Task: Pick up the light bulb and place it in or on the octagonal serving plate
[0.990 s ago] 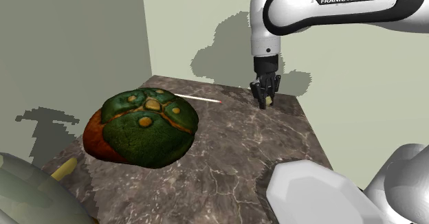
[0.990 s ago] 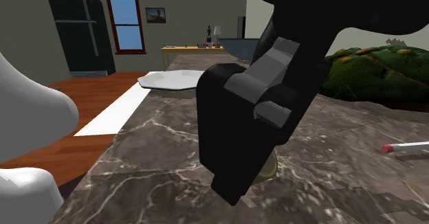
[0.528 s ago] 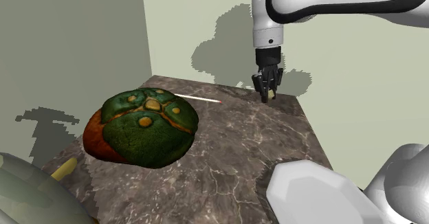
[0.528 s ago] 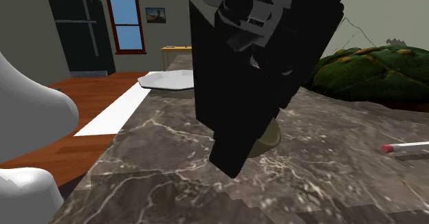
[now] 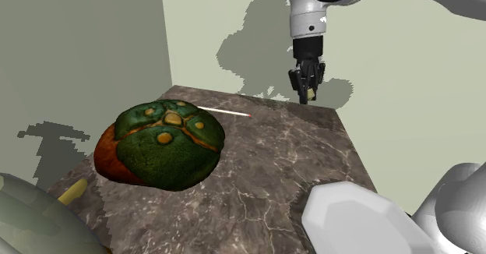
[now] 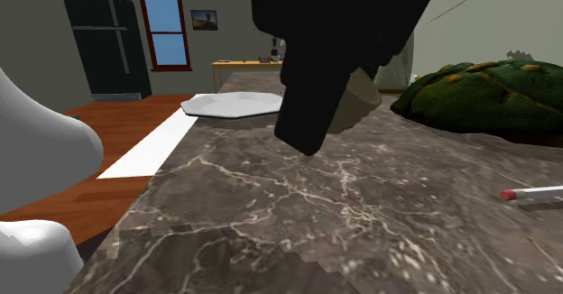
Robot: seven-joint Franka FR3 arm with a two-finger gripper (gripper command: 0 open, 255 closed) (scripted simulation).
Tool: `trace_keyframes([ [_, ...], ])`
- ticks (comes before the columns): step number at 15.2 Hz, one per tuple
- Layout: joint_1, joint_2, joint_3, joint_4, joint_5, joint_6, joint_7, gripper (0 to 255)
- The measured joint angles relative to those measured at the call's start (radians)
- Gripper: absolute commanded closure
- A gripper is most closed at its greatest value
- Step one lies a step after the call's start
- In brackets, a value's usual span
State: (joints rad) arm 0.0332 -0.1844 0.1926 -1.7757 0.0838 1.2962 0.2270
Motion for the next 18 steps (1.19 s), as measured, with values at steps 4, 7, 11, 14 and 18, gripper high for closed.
trace_keyframes([
  [4,0.002,-0.002,0.003,0.035,0.004,-0.036,0.009,255],
  [7,0.022,-0.072,0.025,-0.048,0.034,-0.020,0.046,255],
  [11,0.052,-0.155,0.062,-0.125,0.081,-0.017,0.108,255],
  [14,0.078,-0.218,0.097,-0.183,0.125,-0.013,0.163,255],
  [18,0.115,-0.293,0.149,-0.253,0.188,0.000,0.239,255],
])
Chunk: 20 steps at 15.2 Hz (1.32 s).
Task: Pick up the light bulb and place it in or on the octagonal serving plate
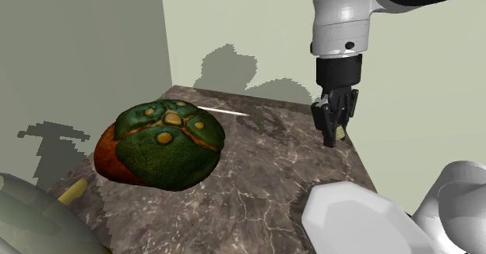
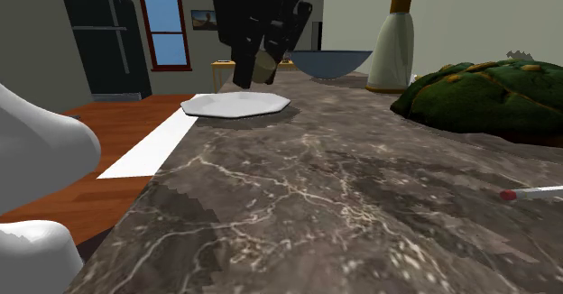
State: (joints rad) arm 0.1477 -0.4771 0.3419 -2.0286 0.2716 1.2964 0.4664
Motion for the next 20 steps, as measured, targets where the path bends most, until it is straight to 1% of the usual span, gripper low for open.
trace_keyframes([
  [3,0.030,-0.053,0.045,-0.047,0.054,0.009,0.063,255],
  [7,0.066,-0.107,0.103,-0.079,0.123,0.012,0.144,255],
  [11,0.095,-0.134,0.168,-0.107,0.186,0.042,0.219,255],
  [17,0.105,-0.151,0.195,-0.184,0.210,0.107,0.217,255],
  [20,0.106,-0.153,0.197,-0.196,0.211,0.116,0.214,255],
])
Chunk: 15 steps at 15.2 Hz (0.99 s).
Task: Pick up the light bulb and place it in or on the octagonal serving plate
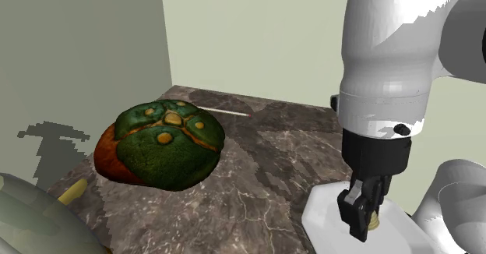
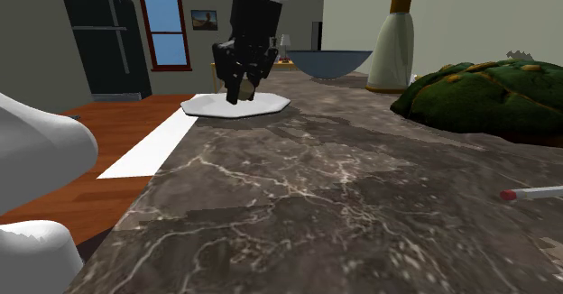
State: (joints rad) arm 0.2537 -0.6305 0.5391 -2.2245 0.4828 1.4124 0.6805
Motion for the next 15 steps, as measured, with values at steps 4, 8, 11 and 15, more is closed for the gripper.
trace_keyframes([
  [4,0.000,-0.001,0.000,-0.001,0.000,0.001,0.000,0],
  [8,0.000,-0.001,0.000,-0.001,0.000,0.001,0.000,0],
  [11,-0.003,0.007,-0.004,0.019,-0.005,-0.012,0.002,0],
  [15,-0.020,0.048,-0.026,0.129,-0.032,-0.085,0.013,0],
])
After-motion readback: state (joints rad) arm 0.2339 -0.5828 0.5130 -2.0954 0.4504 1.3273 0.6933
